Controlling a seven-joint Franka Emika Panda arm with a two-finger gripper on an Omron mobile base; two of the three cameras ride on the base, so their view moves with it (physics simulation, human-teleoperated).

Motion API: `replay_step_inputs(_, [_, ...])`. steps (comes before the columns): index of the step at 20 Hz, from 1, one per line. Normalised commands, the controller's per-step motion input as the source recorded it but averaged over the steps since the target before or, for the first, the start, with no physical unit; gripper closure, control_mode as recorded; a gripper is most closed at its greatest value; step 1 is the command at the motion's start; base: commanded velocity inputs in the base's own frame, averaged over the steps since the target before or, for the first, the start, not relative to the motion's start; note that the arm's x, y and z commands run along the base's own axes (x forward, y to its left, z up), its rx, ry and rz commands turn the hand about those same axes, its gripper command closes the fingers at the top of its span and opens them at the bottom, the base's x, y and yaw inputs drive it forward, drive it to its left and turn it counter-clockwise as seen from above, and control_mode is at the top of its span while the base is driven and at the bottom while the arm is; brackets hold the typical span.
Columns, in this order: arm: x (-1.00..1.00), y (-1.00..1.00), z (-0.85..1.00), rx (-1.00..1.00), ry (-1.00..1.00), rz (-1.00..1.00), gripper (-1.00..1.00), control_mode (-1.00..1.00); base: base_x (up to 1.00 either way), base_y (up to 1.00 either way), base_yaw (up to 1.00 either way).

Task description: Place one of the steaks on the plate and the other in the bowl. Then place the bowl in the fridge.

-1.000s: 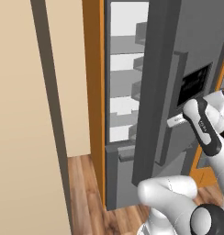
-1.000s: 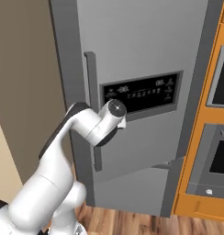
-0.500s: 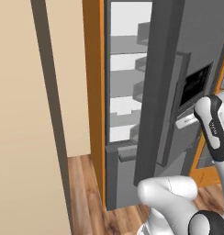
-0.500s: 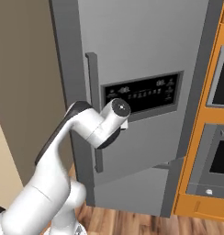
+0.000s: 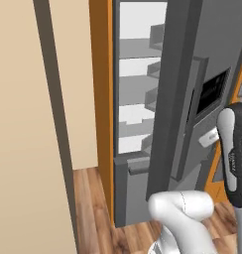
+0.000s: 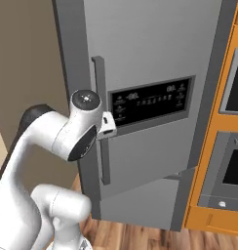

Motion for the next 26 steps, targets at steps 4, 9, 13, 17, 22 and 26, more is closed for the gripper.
replay_step_inputs(4, [-0.98, 1.0, 0.01, -0.67, 0.01, 0.18, -1.0, -1.0, 0.0, 0.0, 0.0])
replay_step_inputs(9, [-0.76, 0.99, 0.0, -0.63, 0.01, 0.36, -1.0, -1.0, 0.0, 0.0, 0.0])
replay_step_inputs(13, [0.09, 0.54, 0.0, -0.41, 0.13, 0.24, -1.0, -1.0, 0.0, 0.0, 0.0])
replay_step_inputs(17, [0.33, 0.09, -0.09, -0.05, 0.07, 0.09, -1.0, -1.0, 0.0, 0.0, 0.0])
replay_step_inputs(22, [0.75, 0.17, -0.1, 0.01, 0.09, 0.05, -1.0, -1.0, 0.0, 0.0, 0.0])
replay_step_inputs(26, [0.7, 0.08, 0.0, -0.07, 0.1, 0.09, -1.0, -1.0, 0.0, 0.0, 0.0])
